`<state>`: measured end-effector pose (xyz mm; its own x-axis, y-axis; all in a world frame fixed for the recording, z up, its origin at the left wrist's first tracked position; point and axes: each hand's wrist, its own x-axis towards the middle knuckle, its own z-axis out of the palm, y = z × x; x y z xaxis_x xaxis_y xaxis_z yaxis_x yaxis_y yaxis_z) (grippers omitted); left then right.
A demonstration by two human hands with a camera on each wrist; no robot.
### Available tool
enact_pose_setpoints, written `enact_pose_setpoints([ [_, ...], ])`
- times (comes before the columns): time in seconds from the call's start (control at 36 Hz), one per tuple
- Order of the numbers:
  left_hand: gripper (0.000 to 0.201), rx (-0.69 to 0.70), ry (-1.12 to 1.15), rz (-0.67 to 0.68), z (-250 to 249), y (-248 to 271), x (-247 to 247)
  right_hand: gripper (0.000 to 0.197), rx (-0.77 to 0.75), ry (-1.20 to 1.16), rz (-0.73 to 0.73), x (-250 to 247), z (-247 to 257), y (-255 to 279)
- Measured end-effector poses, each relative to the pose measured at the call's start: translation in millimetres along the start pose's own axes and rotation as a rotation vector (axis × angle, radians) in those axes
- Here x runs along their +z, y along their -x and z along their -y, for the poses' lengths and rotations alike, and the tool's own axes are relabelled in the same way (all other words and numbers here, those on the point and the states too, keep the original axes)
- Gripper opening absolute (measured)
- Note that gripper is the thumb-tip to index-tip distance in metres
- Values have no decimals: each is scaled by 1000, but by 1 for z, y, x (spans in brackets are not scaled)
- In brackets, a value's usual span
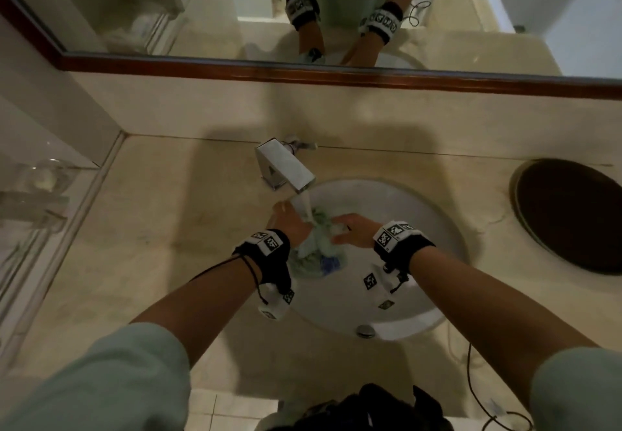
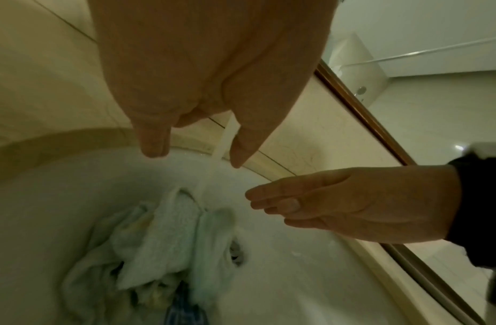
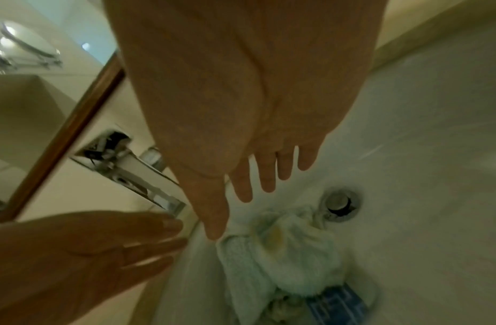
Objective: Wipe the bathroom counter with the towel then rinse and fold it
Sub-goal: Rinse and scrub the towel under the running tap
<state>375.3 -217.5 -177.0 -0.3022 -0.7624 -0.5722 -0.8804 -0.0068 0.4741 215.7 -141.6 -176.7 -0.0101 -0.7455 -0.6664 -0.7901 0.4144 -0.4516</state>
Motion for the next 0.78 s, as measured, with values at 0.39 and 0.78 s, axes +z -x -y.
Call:
enact_pose_setpoints([
  [0.39, 117, 18, -505, 382, 5, -49, 69, 109, 31, 216, -44, 52, -33, -64],
  [0.78, 109, -46, -615, 364, 23, -98, 109, 98, 30, 242, -37, 97, -46, -107],
])
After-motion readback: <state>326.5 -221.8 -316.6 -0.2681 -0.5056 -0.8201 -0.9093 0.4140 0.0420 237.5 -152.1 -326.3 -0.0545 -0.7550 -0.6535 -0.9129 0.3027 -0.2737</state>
